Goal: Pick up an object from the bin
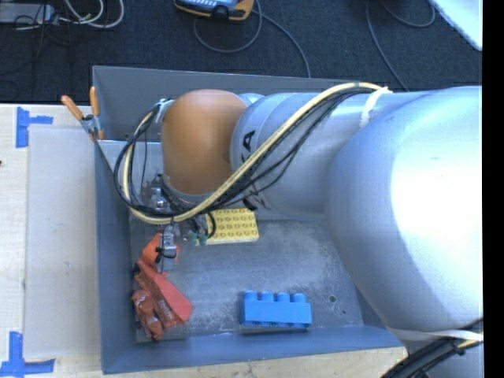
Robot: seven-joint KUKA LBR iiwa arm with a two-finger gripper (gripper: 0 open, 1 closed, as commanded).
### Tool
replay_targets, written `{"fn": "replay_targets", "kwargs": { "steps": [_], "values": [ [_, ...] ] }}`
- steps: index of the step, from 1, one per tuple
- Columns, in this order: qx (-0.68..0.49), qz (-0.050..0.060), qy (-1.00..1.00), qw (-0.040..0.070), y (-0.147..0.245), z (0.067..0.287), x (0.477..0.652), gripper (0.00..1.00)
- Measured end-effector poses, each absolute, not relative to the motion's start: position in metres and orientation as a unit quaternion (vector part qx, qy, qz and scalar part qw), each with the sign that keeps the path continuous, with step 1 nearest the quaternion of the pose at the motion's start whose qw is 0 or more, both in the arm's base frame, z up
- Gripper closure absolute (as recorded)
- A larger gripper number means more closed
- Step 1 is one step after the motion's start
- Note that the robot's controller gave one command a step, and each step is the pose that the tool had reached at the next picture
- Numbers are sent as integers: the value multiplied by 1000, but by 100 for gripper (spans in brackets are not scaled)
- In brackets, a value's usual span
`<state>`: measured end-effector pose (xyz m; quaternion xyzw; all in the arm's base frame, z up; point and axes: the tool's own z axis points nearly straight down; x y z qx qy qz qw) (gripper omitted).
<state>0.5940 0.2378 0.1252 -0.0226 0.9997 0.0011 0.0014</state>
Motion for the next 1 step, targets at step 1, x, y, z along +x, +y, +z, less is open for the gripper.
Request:
{"fn": "replay_targets", "kwargs": {
  "steps": [1],
  "values": [
    [85, 1, 996, -4, 235, 82, 604, 0]
  ]
}}
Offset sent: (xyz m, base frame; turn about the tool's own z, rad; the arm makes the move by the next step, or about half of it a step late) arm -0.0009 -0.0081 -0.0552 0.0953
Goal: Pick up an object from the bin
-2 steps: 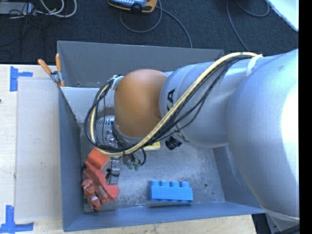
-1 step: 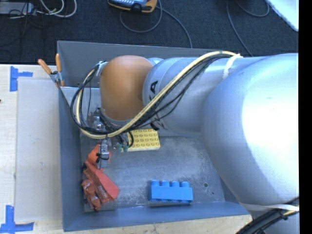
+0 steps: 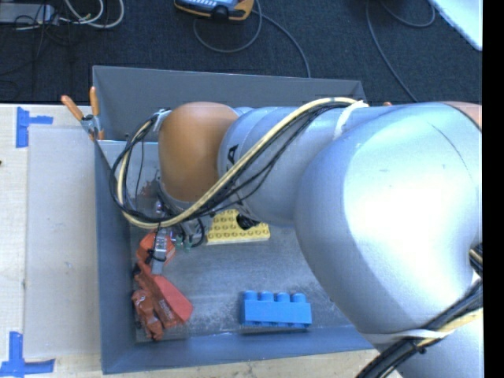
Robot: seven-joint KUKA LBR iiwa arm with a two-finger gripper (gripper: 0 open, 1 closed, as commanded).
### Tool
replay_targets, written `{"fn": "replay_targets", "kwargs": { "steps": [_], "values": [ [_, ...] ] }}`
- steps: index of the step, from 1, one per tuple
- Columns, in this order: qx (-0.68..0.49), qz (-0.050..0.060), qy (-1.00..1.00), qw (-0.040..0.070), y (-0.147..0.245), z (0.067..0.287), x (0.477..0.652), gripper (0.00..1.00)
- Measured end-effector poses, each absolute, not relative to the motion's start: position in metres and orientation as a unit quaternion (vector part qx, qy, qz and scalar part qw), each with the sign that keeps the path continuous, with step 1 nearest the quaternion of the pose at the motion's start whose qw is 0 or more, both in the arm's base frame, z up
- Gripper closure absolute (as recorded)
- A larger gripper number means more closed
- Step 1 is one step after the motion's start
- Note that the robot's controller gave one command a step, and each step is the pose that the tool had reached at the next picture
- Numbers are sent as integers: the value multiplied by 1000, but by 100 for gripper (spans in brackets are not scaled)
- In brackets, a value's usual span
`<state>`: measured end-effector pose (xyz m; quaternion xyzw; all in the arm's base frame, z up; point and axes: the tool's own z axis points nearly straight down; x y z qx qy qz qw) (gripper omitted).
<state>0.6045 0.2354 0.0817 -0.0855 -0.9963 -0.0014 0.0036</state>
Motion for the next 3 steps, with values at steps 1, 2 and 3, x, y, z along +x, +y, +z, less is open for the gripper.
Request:
{"fn": "replay_targets", "kwargs": {
  "steps": [1, 2, 3],
  "values": [
    [-25, -6, -1000, -10, 233, 79, 599, 100],
    [-25, -6, -1000, -10, 233, 79, 599, 100],
    [-25, -6, -1000, -10, 233, 82, 598, 100]
  ]
}}
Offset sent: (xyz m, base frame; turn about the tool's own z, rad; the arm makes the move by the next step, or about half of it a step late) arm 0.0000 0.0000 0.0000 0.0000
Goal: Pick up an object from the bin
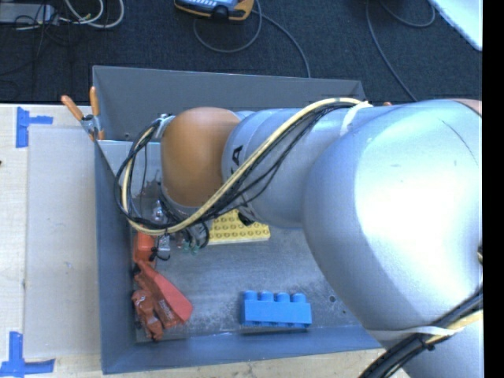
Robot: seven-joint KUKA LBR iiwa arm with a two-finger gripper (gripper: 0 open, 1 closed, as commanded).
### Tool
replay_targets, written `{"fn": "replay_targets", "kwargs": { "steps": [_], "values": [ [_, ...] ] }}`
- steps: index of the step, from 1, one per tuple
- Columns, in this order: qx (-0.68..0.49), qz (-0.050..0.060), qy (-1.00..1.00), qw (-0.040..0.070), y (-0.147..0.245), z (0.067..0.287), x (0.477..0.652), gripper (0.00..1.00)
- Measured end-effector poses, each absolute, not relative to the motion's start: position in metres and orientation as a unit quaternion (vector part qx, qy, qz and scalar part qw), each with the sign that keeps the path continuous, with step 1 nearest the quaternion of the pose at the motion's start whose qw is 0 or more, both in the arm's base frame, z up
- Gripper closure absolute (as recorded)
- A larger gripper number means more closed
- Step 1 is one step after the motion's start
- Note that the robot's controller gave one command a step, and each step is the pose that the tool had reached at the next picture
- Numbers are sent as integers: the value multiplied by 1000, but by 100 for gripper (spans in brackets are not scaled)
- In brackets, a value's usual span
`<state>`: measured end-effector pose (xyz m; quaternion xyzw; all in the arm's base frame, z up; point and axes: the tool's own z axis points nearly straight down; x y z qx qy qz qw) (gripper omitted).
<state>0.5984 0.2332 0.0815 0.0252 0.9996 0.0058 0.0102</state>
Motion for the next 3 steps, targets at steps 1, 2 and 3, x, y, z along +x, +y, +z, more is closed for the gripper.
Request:
{"fn": "replay_targets", "kwargs": {
  "steps": [1, 2, 3],
  "values": [
    [25, 4, 1000, 7, 232, 93, 596, 100],
    [26, 3, 1000, 6, 231, 111, 596, 100],
    [26, 4, 1000, 6, 232, 125, 596, 100]
  ]
}}
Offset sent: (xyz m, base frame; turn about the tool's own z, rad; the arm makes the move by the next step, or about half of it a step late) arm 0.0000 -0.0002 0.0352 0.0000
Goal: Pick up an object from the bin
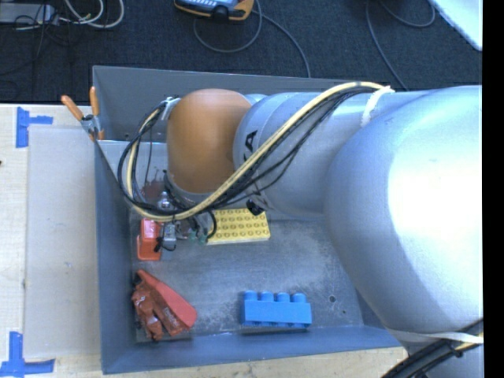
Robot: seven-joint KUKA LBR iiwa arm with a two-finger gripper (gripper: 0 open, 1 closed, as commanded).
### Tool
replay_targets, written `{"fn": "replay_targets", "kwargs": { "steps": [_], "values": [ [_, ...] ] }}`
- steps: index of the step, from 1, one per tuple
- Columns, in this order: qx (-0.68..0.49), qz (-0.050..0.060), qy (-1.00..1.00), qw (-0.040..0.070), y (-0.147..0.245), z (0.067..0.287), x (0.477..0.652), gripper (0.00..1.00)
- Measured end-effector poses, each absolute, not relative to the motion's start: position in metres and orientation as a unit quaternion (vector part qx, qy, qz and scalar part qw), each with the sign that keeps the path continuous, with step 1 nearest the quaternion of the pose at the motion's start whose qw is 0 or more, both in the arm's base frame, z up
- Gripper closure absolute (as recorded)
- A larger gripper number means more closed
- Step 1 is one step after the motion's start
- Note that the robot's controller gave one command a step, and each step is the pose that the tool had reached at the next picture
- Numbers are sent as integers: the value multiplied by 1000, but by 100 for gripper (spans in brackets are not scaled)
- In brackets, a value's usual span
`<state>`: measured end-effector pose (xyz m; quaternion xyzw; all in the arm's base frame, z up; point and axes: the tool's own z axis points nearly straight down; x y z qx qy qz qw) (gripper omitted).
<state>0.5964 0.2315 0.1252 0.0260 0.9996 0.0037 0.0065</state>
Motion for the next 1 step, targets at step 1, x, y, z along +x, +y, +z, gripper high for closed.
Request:
{"fn": "replay_targets", "kwargs": {
  "steps": [1],
  "values": [
    [26, 3, 1000, 4, 231, 143, 595, 100]
  ]
}}
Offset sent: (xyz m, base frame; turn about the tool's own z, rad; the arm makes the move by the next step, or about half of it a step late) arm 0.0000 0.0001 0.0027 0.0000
